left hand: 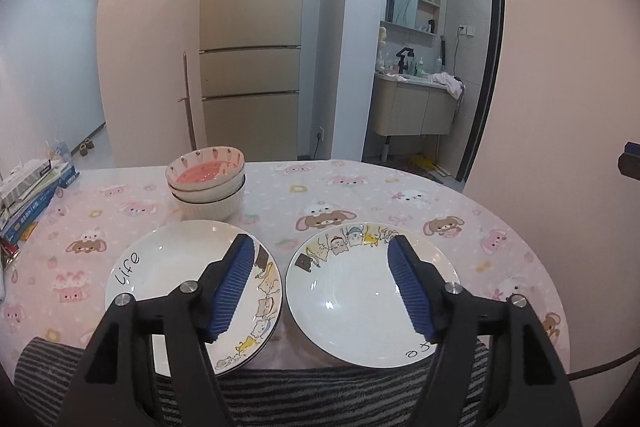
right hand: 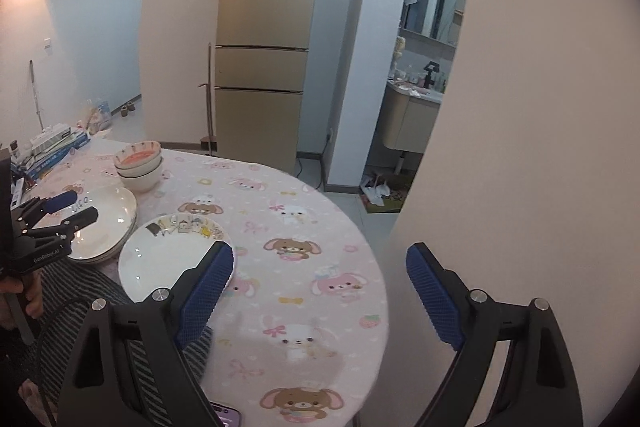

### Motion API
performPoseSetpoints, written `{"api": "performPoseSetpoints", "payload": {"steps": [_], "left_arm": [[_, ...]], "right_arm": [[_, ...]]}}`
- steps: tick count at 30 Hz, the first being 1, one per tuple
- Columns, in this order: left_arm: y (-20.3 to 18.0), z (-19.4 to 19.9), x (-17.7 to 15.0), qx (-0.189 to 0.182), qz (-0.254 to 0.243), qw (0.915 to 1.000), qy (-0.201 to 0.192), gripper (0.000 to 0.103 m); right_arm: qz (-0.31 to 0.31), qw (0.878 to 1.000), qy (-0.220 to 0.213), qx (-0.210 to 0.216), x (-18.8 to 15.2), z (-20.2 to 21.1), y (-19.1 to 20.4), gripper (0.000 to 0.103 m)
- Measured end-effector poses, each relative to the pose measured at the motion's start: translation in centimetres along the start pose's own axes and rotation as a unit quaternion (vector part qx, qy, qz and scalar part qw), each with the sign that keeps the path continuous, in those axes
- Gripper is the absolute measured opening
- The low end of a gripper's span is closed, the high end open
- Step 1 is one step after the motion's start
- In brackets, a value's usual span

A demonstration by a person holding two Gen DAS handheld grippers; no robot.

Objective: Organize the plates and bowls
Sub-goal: 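Move both tools down toward the remaining white plate with cartoon rim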

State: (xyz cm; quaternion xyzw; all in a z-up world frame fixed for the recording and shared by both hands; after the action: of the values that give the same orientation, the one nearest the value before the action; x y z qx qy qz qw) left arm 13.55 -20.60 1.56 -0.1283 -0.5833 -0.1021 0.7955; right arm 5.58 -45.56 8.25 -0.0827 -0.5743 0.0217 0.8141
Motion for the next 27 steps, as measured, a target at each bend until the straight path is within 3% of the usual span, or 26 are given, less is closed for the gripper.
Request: {"api": "performPoseSetpoints", "payload": {"steps": [7, 10, 13, 14, 16, 21, 22, 24, 27], "left_arm": [[1.2, -3.2, -2.8, 0.012, 0.03, 0.9973, 0.066, 0.069], [1.5, -4.6, -4.3, 0.048, 0.006, 0.9945, 0.093, 0.059], [2.5, -4.8, -5.1, 0.088, -0.001, 0.9934, 0.072, 0.064], [2.9, -4.4, -5.0, 0.104, 0.003, 0.9932, 0.053, 0.073], [3.3, -3.9, -4.8, 0.072, 0.022, 0.9968, 0.026, 0.075], [2.8, -4.8, -5.0, -0.028, 0.105, 0.9925, 0.056, 0.075], [2.5, -5.0, -5.0, -0.029, 0.101, 0.9925, 0.062, 0.075], [2.3, -5.3, -5.3, 0.003, 0.085, 0.9936, 0.075, 0.075], [2.6, -5.4, -6.4, 0.027, 0.103, 0.9888, 0.105, 0.075]], "right_arm": [[-0.033, 0.996, 0.059, 0.054, -4.1, -6.0, 3.3, 0.09], [-0.04, 0.993, 0.083, 0.071, -6.3, -8.5, 4.6, 0.09], [-0.04, 0.992, 0.093, 0.077, -7.7, -9.9, 5.5, 0.09], [-0.039, 0.992, 0.095, 0.079, -8.1, -10.3, 5.7, 0.09], [-0.041, 0.991, 0.098, 0.081, -8.4, -10.8, 6.0, 0.09], [-0.046, 0.99, 0.105, 0.084, -9.3, -12.2, 7.0, 0.09], [-0.05, 0.989, 0.106, 0.086, -9.4, -12.3, 7.1, 0.09], [-0.058, 0.989, 0.108, 0.086, -9.5, -12.6, 7.3, 0.09], [-0.057, 0.99, 0.106, 0.073, -9.3, -12.9, 7.4, 0.09]]}}
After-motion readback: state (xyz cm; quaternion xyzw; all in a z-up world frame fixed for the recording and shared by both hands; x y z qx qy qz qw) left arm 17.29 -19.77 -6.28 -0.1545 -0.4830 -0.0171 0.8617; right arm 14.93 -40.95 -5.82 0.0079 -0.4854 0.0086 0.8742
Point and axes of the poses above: each gripper's, at about its wrist camera, not at the fingertips, and z roughly against the way its jaws point, y to its left, x to its top, the point moved 4 cm from there along -z, roughly the way its jaws point, and after that the axes turned 14 degrees about -y, right-handed, at the moved point
